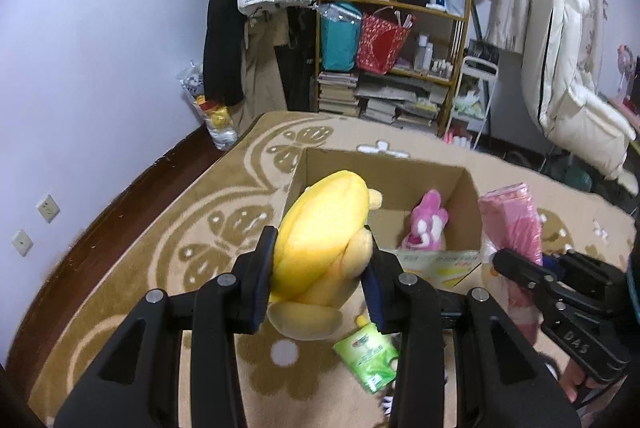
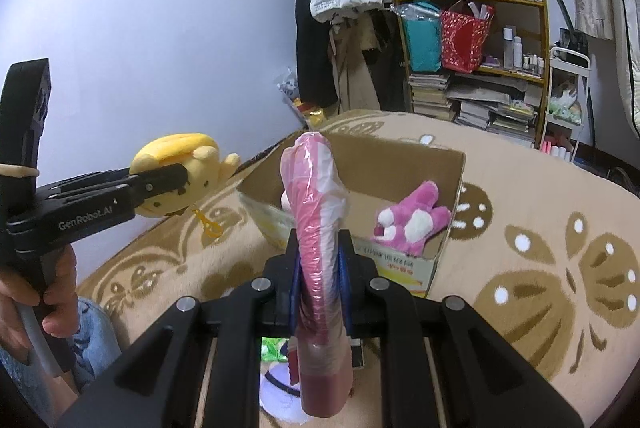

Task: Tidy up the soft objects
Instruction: 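Lift the yellow plush with the left gripper while the right gripper raises the pink roll toward the box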

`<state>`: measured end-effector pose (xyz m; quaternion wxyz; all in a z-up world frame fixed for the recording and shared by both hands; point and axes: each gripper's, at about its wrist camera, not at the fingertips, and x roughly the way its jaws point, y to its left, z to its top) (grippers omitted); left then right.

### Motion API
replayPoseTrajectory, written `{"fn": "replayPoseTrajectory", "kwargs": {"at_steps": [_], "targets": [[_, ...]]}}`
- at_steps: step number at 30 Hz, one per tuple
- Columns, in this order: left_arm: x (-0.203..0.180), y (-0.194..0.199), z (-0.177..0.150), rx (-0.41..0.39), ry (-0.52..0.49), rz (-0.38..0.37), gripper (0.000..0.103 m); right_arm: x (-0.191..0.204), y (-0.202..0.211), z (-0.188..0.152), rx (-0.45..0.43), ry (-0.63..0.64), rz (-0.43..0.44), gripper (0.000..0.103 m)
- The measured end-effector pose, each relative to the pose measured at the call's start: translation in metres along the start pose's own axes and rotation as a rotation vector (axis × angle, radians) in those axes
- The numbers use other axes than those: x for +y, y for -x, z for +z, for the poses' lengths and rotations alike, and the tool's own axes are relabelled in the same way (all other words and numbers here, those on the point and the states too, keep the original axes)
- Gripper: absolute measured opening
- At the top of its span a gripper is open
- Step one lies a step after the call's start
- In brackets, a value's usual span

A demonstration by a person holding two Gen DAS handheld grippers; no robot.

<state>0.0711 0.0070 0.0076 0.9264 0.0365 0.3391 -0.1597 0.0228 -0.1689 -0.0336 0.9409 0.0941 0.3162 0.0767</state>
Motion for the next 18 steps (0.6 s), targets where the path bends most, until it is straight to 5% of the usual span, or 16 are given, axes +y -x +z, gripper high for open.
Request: {"fn": "replayPoseTrajectory", "kwargs": {"at_steps": [18], "targets": [[-0.015,-0.026,0.028,-0.034,-0.014,-0.028,0.038,-0.011,-0.017,0.027,-0.073,0.012,-0.015,0.017]]}}
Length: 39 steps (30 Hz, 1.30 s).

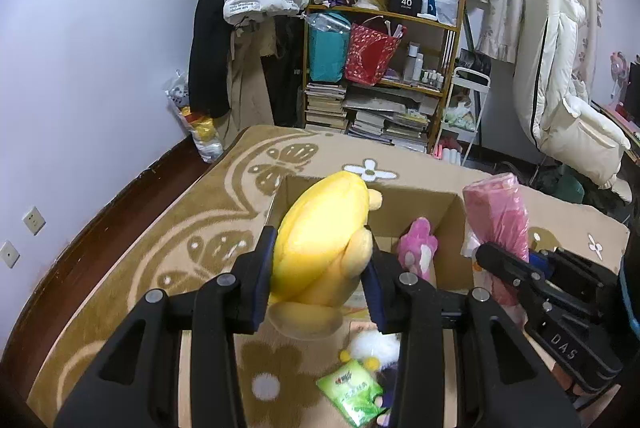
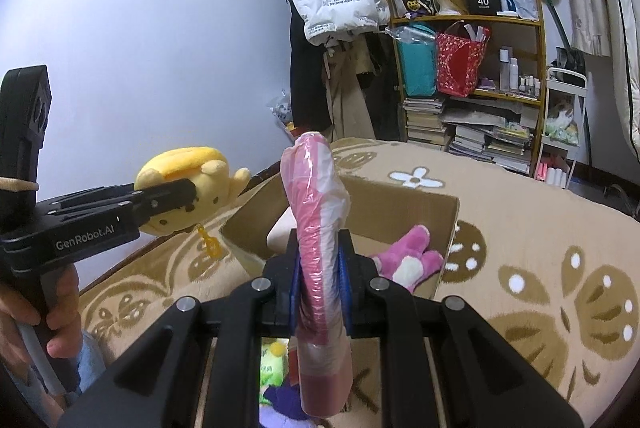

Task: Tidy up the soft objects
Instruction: 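Lift the yellow plush with the left gripper while the right gripper raises the pink roll toward the box, then lower the yellow plush into the box and open the left gripper while the right gripper releases the roll inside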

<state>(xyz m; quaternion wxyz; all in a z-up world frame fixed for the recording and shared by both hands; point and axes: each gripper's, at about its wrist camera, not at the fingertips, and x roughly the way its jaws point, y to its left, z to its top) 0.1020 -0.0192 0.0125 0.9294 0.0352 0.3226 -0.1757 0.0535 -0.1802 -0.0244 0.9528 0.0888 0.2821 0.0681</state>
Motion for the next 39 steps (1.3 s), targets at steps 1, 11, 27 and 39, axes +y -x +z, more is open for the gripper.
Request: {"fn": "replayPoseTrajectory", "kwargs": {"at_steps": [1,11,27,39], "targets": [[-0.001,-0.002,0.004,-0.003,-0.008,-0.001,0.038,-0.001,-0.002,0.001,0.0,-0.001,-0.003,0.017],[-0.005,-0.017,0.026,-0.028,-0.049,0.006,0.038,-0.019,-0.021,0.003,0.021,-0.021,-0.012,0.017],[-0.012,-0.059,0.035,-0.008,-0.057,-0.012,0.039,-0.042,-0.042,0.004,0.043,-0.086,0.003,0.017],[-0.014,-0.095,0.019,0.093,-0.065,0.005,0.05,-0.064,-0.057,0.014,0.022,-0.199,0.038,0.022]]}}
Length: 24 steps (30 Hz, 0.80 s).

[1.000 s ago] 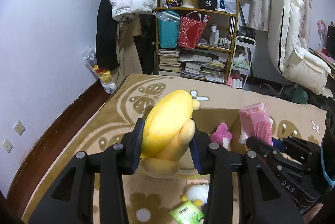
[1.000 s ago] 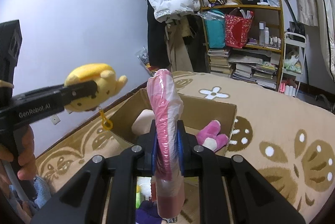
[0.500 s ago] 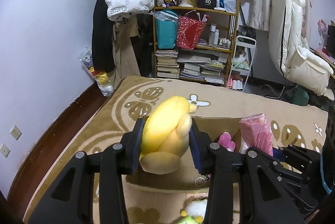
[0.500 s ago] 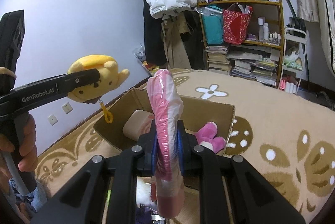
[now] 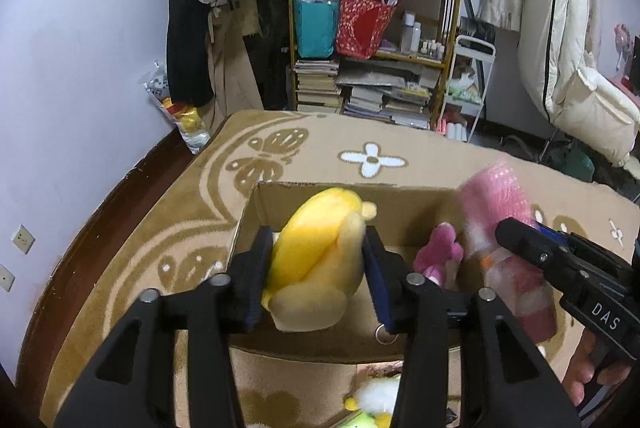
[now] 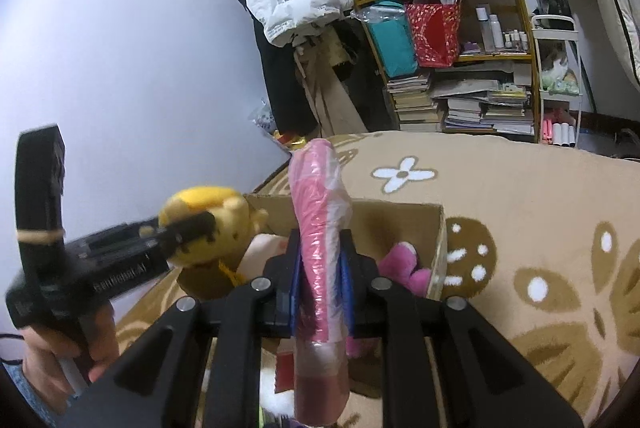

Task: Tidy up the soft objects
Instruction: 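Lower the yellow plush into the box and open the left gripper while the right gripper releases the roll inside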

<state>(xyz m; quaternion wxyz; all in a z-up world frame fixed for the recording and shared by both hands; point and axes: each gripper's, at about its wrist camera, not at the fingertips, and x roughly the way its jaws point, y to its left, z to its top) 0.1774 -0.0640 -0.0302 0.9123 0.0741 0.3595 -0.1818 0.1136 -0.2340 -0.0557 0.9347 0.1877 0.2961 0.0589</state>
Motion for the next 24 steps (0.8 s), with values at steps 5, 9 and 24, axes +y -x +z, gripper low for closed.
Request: {"fn": "replayPoseTrajectory", "kwargs": {"at_steps": [5,9,24], "targets": [[0.002,0.005,-0.001,-0.016,-0.001,0.023,0.057,0.002,-0.003,-0.004,0.021,0.012,-0.014,0.05],[0.002,0.009,-0.003,-0.021,-0.01,0.068,0.084,0.003,-0.001,-0.006,0.035,0.014,-0.022,0.066],[0.001,0.05,-0.015,-0.044,-0.057,0.17,0.101,0.013,0.029,-0.011,0.007,0.014,-0.053,0.1]]}}
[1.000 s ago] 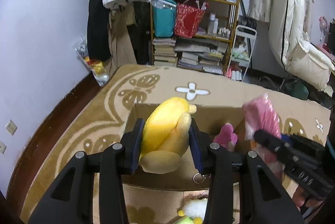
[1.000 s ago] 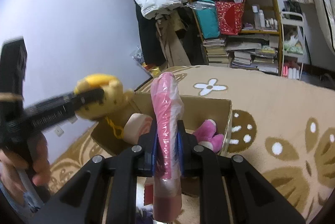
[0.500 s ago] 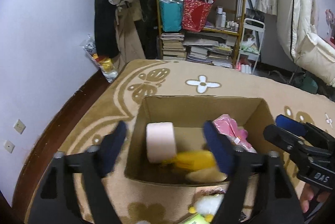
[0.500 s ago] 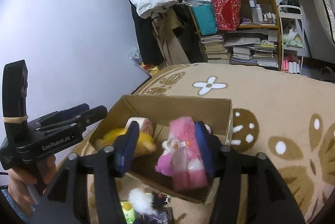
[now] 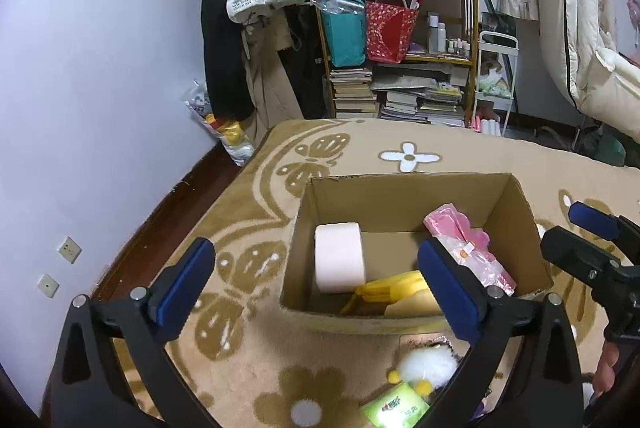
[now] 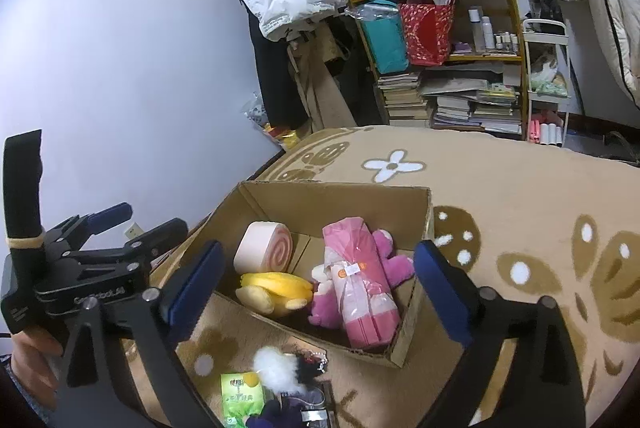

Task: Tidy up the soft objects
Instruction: 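Lower the yellow plush into the box and open the left gripper while the right gripper releases the roll inside, then reach the left gripper to the green tea carton while the right gripper reaches the purple-hatted doll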

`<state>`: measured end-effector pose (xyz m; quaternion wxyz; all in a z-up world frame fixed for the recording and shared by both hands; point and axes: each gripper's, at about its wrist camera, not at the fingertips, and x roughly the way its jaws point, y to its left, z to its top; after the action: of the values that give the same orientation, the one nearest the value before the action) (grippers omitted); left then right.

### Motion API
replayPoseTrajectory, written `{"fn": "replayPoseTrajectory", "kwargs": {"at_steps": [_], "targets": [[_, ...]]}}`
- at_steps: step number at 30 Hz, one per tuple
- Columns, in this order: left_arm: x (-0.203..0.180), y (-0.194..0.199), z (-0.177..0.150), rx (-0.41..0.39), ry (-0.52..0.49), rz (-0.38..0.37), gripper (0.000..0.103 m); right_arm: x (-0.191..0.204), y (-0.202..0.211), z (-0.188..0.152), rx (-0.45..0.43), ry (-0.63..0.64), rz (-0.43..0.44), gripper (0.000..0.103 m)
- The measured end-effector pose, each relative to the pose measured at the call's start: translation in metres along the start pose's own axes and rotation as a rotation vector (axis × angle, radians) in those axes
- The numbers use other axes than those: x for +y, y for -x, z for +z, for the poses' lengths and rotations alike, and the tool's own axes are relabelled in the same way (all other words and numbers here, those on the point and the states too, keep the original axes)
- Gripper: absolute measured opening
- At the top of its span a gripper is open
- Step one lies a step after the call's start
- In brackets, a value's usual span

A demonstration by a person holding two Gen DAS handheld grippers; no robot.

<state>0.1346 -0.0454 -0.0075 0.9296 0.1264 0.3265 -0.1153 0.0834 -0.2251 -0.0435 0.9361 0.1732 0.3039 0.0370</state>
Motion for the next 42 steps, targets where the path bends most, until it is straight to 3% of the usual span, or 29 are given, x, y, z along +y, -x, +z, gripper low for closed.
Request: {"fn": "replayPoseTrajectory", "kwargs": {"at_steps": [14,27,42], "targets": [[0.012,0.038,-0.014,0.001,0.027,0.016,0.101,0.011,0.028,-0.015,0.013,-0.008,-0.008,0.1],[0.016,0.064,-0.04,0.035,0.074,-0.012,0.102,0.038,0.044,-0.044,0.09,0.052,-0.018,0.1],[0.015,0.043,-0.074,0.144,0.118,-0.074,0.102,0.05,0.023,-0.088,0.251,0.12,-0.059,0.1]]}}
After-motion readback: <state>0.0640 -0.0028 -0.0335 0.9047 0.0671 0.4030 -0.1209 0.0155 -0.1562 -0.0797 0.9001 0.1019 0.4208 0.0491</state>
